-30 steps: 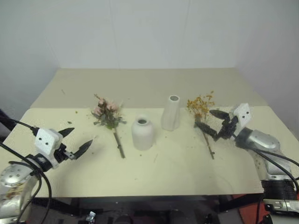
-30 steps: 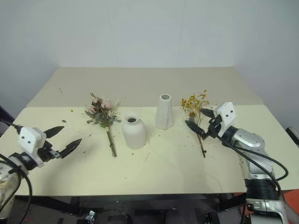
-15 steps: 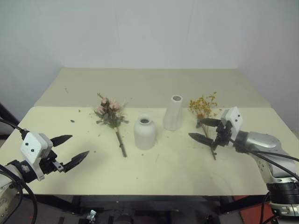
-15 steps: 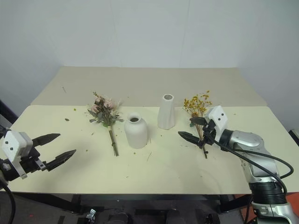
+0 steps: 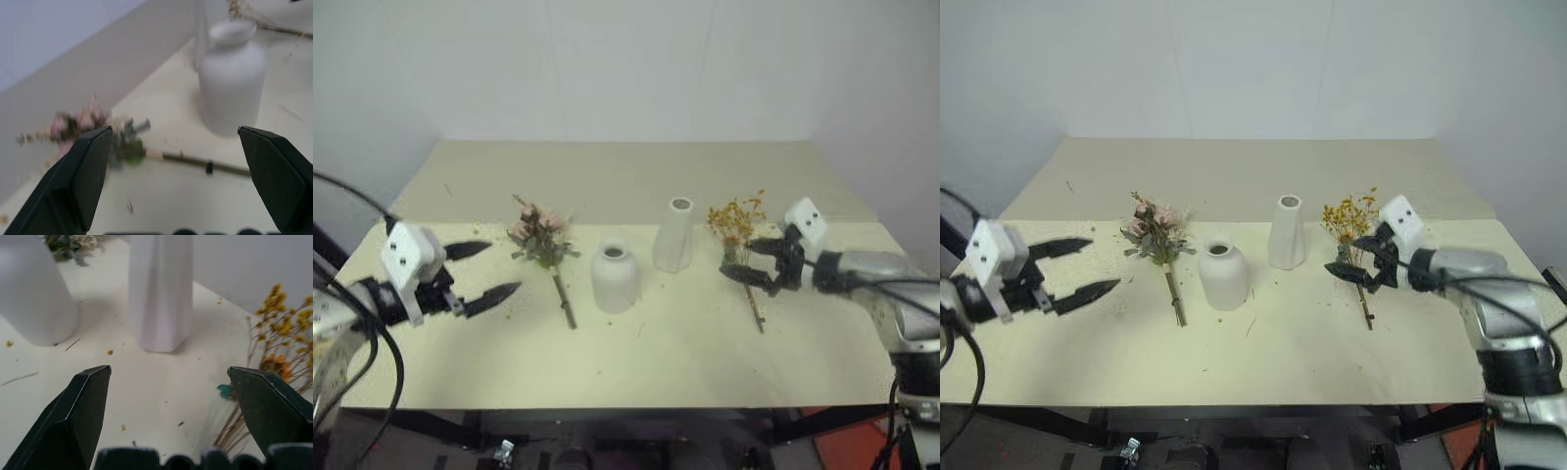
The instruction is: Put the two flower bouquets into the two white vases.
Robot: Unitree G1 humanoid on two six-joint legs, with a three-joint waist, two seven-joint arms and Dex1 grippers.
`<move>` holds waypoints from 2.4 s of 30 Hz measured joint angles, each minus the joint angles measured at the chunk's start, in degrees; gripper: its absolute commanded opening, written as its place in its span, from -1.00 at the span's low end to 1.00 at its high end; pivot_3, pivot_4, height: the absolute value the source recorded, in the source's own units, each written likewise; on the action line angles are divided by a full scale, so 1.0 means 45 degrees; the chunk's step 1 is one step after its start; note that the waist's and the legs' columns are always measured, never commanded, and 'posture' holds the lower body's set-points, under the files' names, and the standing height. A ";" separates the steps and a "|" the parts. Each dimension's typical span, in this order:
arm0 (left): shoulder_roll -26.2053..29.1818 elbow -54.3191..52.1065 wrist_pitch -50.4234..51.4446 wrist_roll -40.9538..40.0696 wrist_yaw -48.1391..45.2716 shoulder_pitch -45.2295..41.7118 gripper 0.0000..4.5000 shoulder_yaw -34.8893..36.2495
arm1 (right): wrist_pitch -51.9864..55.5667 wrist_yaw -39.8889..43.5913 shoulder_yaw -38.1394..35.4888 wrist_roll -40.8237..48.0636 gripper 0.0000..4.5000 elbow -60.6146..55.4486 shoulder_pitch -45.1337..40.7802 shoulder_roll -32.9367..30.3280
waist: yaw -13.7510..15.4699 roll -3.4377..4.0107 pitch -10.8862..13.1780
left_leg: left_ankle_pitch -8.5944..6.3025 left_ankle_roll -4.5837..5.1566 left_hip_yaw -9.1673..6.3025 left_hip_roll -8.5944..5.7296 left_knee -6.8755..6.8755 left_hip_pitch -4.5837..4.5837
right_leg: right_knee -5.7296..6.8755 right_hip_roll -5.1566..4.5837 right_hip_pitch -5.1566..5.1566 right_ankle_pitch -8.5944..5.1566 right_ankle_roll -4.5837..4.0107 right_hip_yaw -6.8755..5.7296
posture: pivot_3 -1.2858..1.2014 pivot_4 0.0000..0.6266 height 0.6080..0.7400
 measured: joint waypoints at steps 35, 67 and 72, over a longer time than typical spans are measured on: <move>-0.0221 0.2658 0.1028 -0.0445 -0.3527 -0.5930 1.00 -0.3396 | 0.3887 -0.1099 0.5058 -0.3064 0.14 0.7267 -0.4883 0.2035 | -0.0321 0.0010 0.0033 | -0.0006 0.0016 -0.0013 -0.0012 0.0060 -0.0112 | 0.0033 -0.0007 -0.0080 0.0017 0.0025 -0.0010 | 0.03 -0.52 1.00; -0.0354 0.2481 0.2436 -0.1281 -0.1819 -0.5079 1.00 -0.2319 | -0.5765 -0.5452 -0.3607 -0.0062 -0.98 0.2984 -0.3579 0.7495 | -0.0332 0.0031 0.0045 | -0.0005 0.0016 -0.0021 -0.0011 0.0059 -0.0063 | 0.0050 -0.0003 -0.0034 0.0074 -0.0049 -0.0008 | 0.03 -0.52 1.00; -0.0350 0.2436 0.2563 -0.1395 -0.1595 -0.5078 1.00 -0.2316 | -0.6502 -0.4433 -0.2736 0.0176 -0.98 0.2852 -0.3452 0.7969 | -0.0350 0.0034 0.0047 | -0.0003 0.0015 -0.0022 0.0001 0.0060 -0.0047 | 0.0073 0.0013 -0.0037 0.0073 -0.0050 -0.0005 | 0.03 -0.52 1.00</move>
